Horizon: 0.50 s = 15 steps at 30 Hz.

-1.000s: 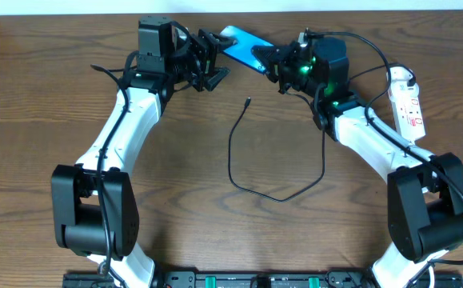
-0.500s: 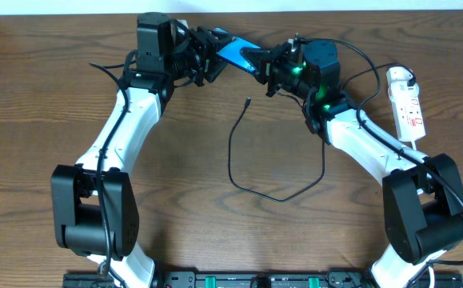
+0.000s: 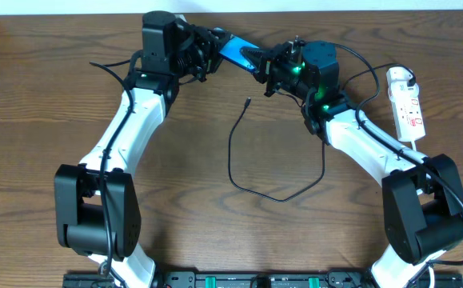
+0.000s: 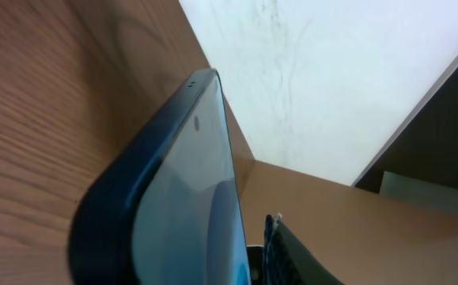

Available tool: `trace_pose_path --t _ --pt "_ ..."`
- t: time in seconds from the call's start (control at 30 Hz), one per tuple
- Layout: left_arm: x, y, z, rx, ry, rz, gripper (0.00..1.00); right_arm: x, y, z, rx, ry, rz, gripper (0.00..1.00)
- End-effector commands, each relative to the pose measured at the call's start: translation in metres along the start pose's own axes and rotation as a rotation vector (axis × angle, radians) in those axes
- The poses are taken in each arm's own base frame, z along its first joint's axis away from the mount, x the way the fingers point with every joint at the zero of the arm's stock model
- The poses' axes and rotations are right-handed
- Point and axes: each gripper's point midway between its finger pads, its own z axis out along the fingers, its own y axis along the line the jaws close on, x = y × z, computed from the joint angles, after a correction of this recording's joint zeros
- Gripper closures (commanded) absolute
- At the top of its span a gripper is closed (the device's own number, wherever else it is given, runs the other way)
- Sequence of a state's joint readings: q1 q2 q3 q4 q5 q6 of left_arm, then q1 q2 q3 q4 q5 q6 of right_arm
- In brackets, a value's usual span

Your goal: Plug charger to phone and switch on socket

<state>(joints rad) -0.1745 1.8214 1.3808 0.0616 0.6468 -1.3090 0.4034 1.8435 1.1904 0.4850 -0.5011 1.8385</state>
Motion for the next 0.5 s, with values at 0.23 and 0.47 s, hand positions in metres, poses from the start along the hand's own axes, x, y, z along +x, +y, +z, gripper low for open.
trace_pose_path --t 0.23,0.47 --pt "-0.002 -0.013 -0.003 0.026 -0.03 -0.016 0.75 0.022 0.014 0.002 -0.028 0.08 0.046 0.99" --pt "-0.002 -0.016 -0.003 0.038 -0.032 -0.021 0.81 0.036 0.01 0.007 -0.02 0.11 0.057 0.99"
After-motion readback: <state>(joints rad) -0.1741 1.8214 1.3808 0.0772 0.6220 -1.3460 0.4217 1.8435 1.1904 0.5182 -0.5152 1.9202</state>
